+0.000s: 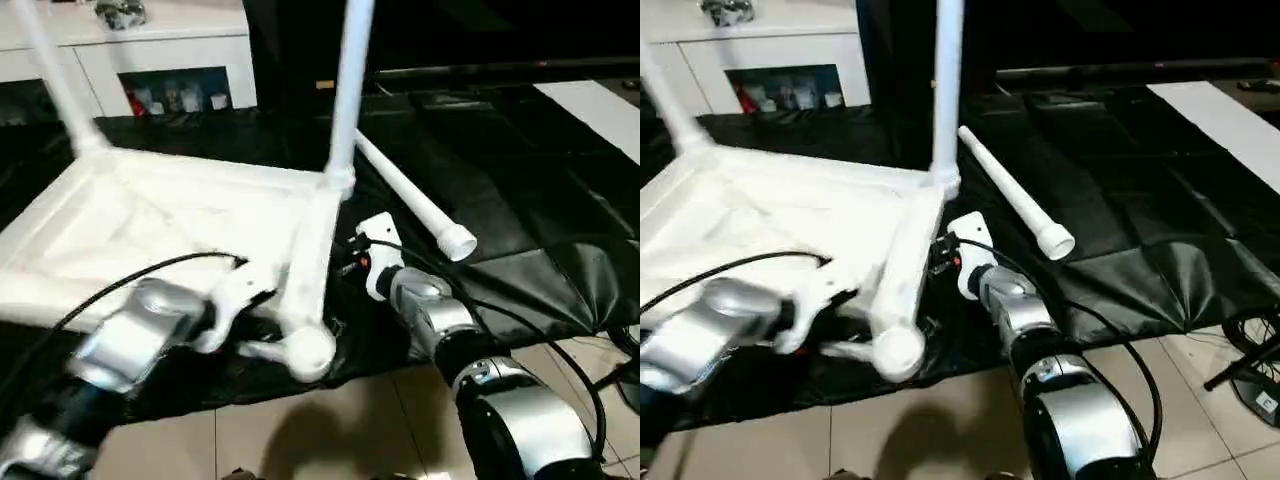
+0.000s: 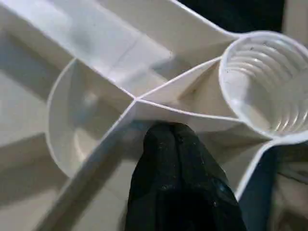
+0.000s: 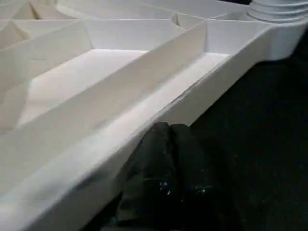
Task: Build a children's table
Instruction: Rotate table base
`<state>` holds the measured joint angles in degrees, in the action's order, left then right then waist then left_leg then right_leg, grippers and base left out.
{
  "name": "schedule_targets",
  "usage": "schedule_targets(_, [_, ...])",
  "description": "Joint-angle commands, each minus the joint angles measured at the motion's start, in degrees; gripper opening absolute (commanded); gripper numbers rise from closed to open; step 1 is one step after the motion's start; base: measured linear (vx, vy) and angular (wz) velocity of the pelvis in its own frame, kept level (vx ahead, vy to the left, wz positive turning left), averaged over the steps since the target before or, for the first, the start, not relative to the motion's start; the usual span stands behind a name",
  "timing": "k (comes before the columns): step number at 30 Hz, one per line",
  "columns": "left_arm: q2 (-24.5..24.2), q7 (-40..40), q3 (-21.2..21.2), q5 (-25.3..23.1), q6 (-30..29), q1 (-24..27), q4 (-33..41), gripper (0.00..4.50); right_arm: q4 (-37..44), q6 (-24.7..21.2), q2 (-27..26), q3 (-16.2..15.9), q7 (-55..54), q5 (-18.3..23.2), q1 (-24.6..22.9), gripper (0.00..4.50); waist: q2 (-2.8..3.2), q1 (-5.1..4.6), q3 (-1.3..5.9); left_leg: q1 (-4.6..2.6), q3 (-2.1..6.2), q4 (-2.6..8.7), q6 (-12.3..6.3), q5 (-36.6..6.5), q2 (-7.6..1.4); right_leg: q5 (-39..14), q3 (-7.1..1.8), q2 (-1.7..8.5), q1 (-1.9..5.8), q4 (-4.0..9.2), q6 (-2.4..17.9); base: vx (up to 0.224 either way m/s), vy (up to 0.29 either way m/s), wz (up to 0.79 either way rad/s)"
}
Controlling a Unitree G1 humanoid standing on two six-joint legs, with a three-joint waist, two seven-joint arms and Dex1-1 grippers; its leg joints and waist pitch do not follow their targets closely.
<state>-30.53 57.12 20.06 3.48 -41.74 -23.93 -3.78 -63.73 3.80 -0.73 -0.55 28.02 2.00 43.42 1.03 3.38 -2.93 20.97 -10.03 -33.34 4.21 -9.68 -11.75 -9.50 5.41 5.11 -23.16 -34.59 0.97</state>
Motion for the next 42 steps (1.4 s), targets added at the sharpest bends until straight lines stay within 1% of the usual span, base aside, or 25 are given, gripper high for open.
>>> schedule_targets(1, [2.2,-5.2,-0.3,-2.4,5.1,-3.6,-5.2,0.0,0.0,1.3,-1.4,-1.5,1.0,-0.8,1.1,0.07,0.72,0.33,3.78,-0.54,0.35,3.96,0.58,-15.6,-0.95,-13.3,-2.88,2.97,2.99,3.76,12.4,0.0,0.0,0.0])
schedule_targets(2, [3.2,-9.6,-1.3,-4.6,11.1,-6.3,-11.8,0.0,1.4,1.9,-0.1,-0.8,0.0,-0.6,0.4,0.07,1.06,0.42,3.79,-0.45,0.52,3.92,0.65,-15.9,-0.93,-13.3,-2.86,3.02,3.05,3.7,12.3,0.0,0.0,0.0])
schedule_targets(3, [3.3,-9.8,-1.3,-4.6,11.4,-6.4,-12.1,0.0,1.5,1.9,0.0,-0.7,-0.1,-0.6,0.3,0.07,0.75,0.43,3.89,-0.58,0.49,3.85,0.67,-16.4,-0.84,-13.5,-2.83,2.99,3.07,3.82,11.8,0.0,0.0,0.0])
schedule_targets(7, [3.8,-15.3,-1.9,-7.2,18.3,-10.0,-20.8,0.0,6.4,2.2,2.5,0.4,-1.5,-0.1,-2.1,0.07,0.94,0.32,4.02,-0.5,0.63,3.79,0.76,-16.5,-0.97,-13.1,-2.79,3.11,3.19,3.61,11.7,0.0,0.0,0.0])
schedule_targets(8, [4.0,-16.9,-2.2,-7.6,19.6,-10.7,-22.5,0.0,7.8,2.0,2.9,0.7,-1.7,0.1,-2.7,0.07,1.57,0.51,3.99,-0.64,0.56,3.69,0.75,-16.5,-0.89,-12.6,-2.79,2.92,3.01,3.7,11.5,0.0,0.0,0.0])
schedule_targets(13, [5.8,-21.3,-3.7,-8.1,23.9,-13.4,-28.7,0.0,17.6,-0.4,4.7,2.6,-2.5,1.5,-7.4,0.07,1.16,0.83,4.24,-0.47,0.6,3.63,0.16,-15.1,-0.97,-9.7,-2.76,2.93,3.27,3.39,12.0,0.0,0.0,0.0])
schedule_targets(14, [6.7,-22.9,-4.2,-8.2,26.6,-14.4,-31.9,0.0,21.5,-1.4,5.2,2.9,-3.0,1.5,-9.5,0.07,1.96,0.97,4.11,-0.57,0.58,3.67,0.28,-15.9,-0.96,-10.2,-2.71,2.89,3.1,3.65,12.0,0.0,0.0,0.0])
schedule_targets(15, [6.7,-22.9,-4.2,-8.2,26.6,-14.4,-31.9,0.0,21.5,-1.4,5.2,2.9,-3.0,1.5,-9.5,0.07,1.48,0.96,3.97,-0.48,0.46,3.62,0.14,-16.2,-0.76,-10.7,-2.68,2.71,3.09,3.99,11.6,0.0,0.0,0.0])
schedule_targets(17, [7.0,-25.6,-4.9,-8.7,29.6,-14.6,-33.7,0.0,26.1,-3.9,5.6,3.6,-5.2,1.3,-11.9,0.07,1.42,1.29,4.06,-0.52,0.6,3.67,0.4,-16.5,-0.84,-11.8,-2.7,2.93,3.23,3.85,11.2,0.0,0.0,0.0])
schedule_targets(22, [8.5,-27.4,-10.9,-4.0,36.2,-11.8,-29.3,0.0,37.4,-9.5,5.3,5.7,-6.4,4.9,-17.5,0.07,1.57,1.75,4.04,-0.33,0.68,3.75,0.23,-15.5,-1.05,-12.1,-2.7,3.03,3.14,3.86,10.8,0.0,0.0,0.0])
schedule_targets(23, [11.1,-27.8,-17.0,2.3,34.6,-9.1,-23.5,0.0,43.4,-11.3,5.3,4.9,-5.5,5.7,-20.6,0.07,1.4,1.7,3.93,-0.37,0.59,3.77,0.17,-15.6,-1.08,-12.1,-2.74,2.99,3.17,3.86,11.0,0.0,0.0,0.0])
schedule_targets(25, [14.1,-31.2,-22.5,7.0,32.9,-5.8,-17.7,0.0,48.0,-11.5,5.3,3.2,-4.7,5.1,-23.4,0.07,1.06,1.99,3.77,-0.18,0.46,3.74,-0.44,-15.5,-1.38,-11.0,-2.79,3.21,3.15,3.74,12.1,0.0,0.0,0.0])
schedule_targets(28, [16.6,-36.7,-26.2,8.9,30.2,-3.4,-14.3,0.0,50.5,-12.4,4.6,2.5,-5.8,4.4,-24.9,0.07,1.04,1.68,3.49,-0.18,0.31,3.74,-0.73,-17.1,-1.08,-16.9,-2.63,3.0,2.91,4.36,9.9,0.0,0.0,0.0])
schedule_targets(30, [18.7,-39.7,-27.4,10.1,31.8,-0.6,-10.5,0.0,52.5,-12.6,4.2,2.3,-6.9,4.3,-26.1,0.07,0.25,1.53,3.3,-0.21,0.39,3.94,-0.71,-17.9,-1.03,-21.6,-2.63,2.93,2.66,5.03,7.7,0.0,0.0,0.0])
schedule_targets(31, [19.4,-40.7,-27.6,10.7,33.1,0.4,-9.3,0.0,53.4,-12.5,4.3,2.1,-7.0,4.1,-26.6,0.07,0.69,1.65,3.14,-0.41,0.45,4.01,-0.39,-18.7,-1.05,-24.4,-2.61,2.97,2.35,5.4,6.6,0.0,0.0,0.0])
schedule_targets(33, [19.7,-42.1,-27.2,9.9,33.0,1.5,-7.6,0.0,54.0,-12.7,4.6,2.1,-7.9,3.5,-27.1,0.07,0.34,1.5,3.19,-0.51,0.71,4.26,0.4,-19.2,-1.3,-24.6,-2.51,2.43,2.09,5.49,4.8,0.0,0.0,0.0])
schedule_targets(34, [19.7,-42.1,-27.2,9.9,33.0,1.5,-7.6,0.0,54.0,-12.7,4.6,2.1,-7.9,3.5,-27.1,0.07,0.64,1.48,3.22,-0.68,1.0,4.35,1.05,-19.5,-1.51,-23.6,-2.25,2.0,2.02,5.35,4.5,0.0,0.0,0.0])
schedule_targets(35, [20.6,-44.3,-26.4,8.3,32.7,3.0,-5.3,0.0,54.0,-12.8,4.7,3.0,-9.6,2.9,-27.4,0.07,1.25,1.39,2.46,2.9,4.1,6.72,-1.06,-23.9,-1.14,-22.9,0.99,2.18,4.32,3.85,4.3,-0.016,-0.014,0.24])
schedule_targets(36, [21.5,-45.4,-26.8,7.6,32.2,3.3,-4.4,0.0,54.6,-13.3,4.7,3.5,-10.4,3.0,-27.7,0.07,1.9,1.5,3.49,1.33,5.55,6.39,-0.61,-26.3,-2.26,-19.4,1.19,2.02,3.85,3.82,4.6,0.014,-0.041,0.48])
schedule_targets(37, [22.1,-46.0,-27.2,7.3,31.9,3.4,-4.0,0.0,55.1,-13.6,4.7,3.7,-10.9,3.2,-27.8,0.07,2.4,-0.1,3.67,1.14,9.09,6.46,-2.38,-24.0,-4.06,-7.8,1.61,1.42,3.84,1.95,8.7,0.014,-0.041,0.48])
schedule_targets(38, [22.4,-46.1,-27.2,6.9,32.1,3.4,-3.9,0.0,55.6,-13.9,4.8,4.0,-11.1,3.3,-28.0,0.07,3.51,-0.84,3.46,-0.07,12.2,7.67,-5.45,-24.1,-5.41,-6.5,2.42,-0.48,2.61,-0.96,11.6,0.046,-0.072,0.55])
schedule_targets(39, [22.6,-46.4,-27.0,6.4,31.6,3.5,-3.5,0.0,56.1,-14.3,5.0,4.1,-11.1,3.5,-28.2,0.07,3.37,-2.04,3.45,-1.36,15.11,7.86,-9.69,-22.3,-5.94,-9.8,1.55,-1.27,1.33,-3.38,13.6,0.036,-0.12,0.65])
schedule_targets(40, [22.6,-46.4,-26.9,6.4,31.6,3.5,-3.5,0.0,56.2,-14.3,5.0,4.1,-11.1,3.5,-28.2,0.07,2.85,-1.92,3.23,-1.19,16.18,7.73,-12.83,-19.8,-4.6,-10.5,0.33,-1.03,0.91,-3.98,16.4,0.036,-0.12,0.65])
schedule_targets(41, [22.5,-46.5,-26.2,5.6,30.9,3.7,-3.2,0.0,56.5,-14.9,4.8,4.9,-11.4,4.4,-28.3,0.07,2.53,-1.81,3.09,-0.34,16.14,8.07,-13.24,-19.5,-3.3,-10.3,-0.02,-0.98,1.45,-3.7,18.6,0.042,-0.181,0.7])
schedule_targets(42, [22.5,-46.4,-25.9,5.3,30.9,3.8,-3.0,0.0,56.5,-15.2,4.4,5.7,-11.9,5.1,-28.2,0.07,2.25,-2.17,3.19,-1.87,13.05,7.57,-12.78,-18.5,-6.47,-8.8,-1.08,-0.08,0.29,-3.18,18.9,0.051,-0.258,0.49])
